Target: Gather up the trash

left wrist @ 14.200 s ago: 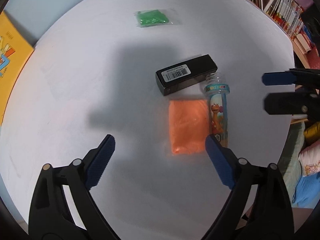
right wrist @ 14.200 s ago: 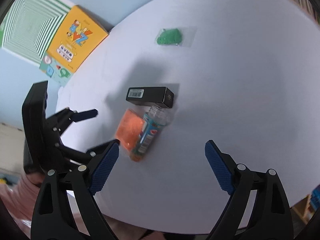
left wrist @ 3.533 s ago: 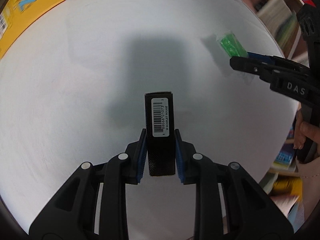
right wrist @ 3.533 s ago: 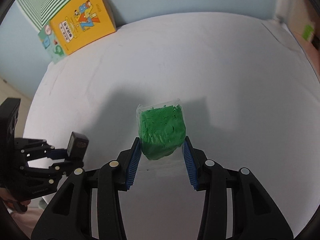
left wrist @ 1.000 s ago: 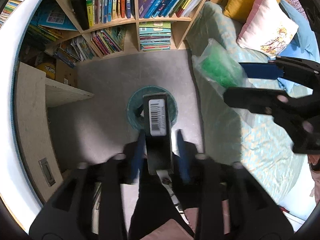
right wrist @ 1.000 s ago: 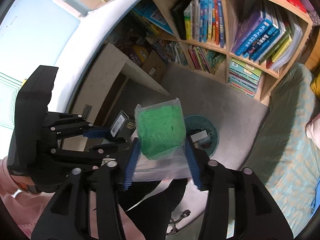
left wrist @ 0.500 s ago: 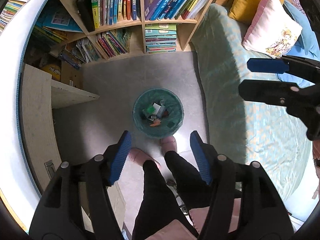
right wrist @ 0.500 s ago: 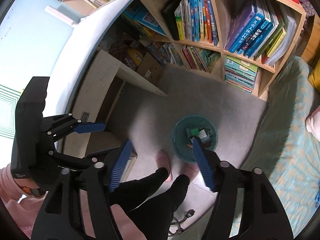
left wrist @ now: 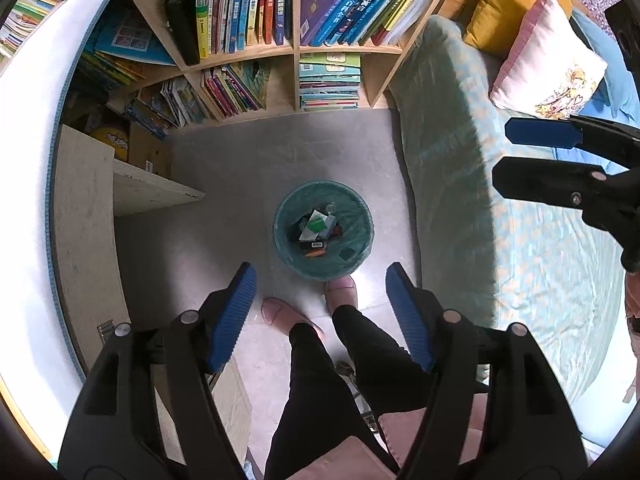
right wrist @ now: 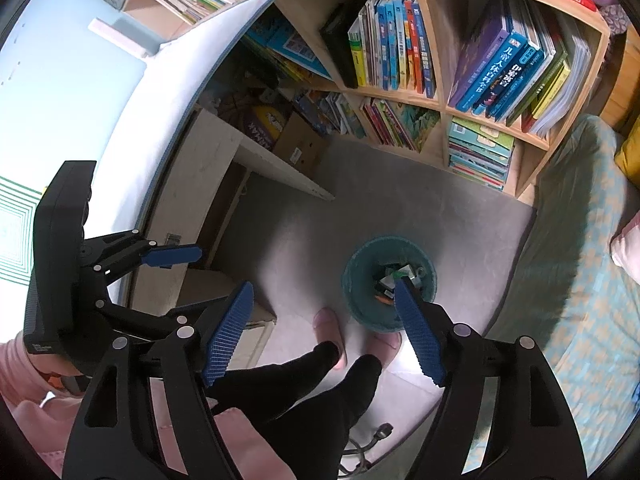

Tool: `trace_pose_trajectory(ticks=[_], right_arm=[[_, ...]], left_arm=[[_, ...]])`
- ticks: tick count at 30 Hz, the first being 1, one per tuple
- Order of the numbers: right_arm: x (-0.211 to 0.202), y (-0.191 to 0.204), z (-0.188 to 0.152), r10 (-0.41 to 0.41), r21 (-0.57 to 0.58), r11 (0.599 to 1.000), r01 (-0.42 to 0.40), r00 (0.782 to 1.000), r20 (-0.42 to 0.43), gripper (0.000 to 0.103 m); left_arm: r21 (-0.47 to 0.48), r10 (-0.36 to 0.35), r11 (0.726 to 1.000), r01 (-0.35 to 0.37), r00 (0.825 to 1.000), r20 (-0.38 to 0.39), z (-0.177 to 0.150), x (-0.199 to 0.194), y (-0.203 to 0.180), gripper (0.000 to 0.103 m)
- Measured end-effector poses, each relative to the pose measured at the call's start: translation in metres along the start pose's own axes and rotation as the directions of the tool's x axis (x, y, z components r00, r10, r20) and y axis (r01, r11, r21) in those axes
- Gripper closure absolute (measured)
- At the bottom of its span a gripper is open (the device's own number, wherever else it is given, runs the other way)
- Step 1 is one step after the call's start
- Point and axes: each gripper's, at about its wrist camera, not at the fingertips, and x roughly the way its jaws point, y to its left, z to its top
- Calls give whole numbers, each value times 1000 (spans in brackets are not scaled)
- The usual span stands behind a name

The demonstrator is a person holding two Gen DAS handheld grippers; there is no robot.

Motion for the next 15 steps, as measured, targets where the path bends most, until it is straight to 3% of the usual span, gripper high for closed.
trace_pose_trajectory(ticks=[2,5,15], right_arm=[[-1,3,2,1,-3,1000,-1,1000,9,24],[-2,7,5,-8,-7,1000,8,1000,20,15],[0,36,27,-19,-63,998,22,999,41,13]], left_arm=[[-5,2,1000,-2,1000,6,-1,-3,3,37],[-19,10,1000,-9,1000,24,-3,-9,8,26],[-117,58,992,-49,996,74,-15,-27,42,17]])
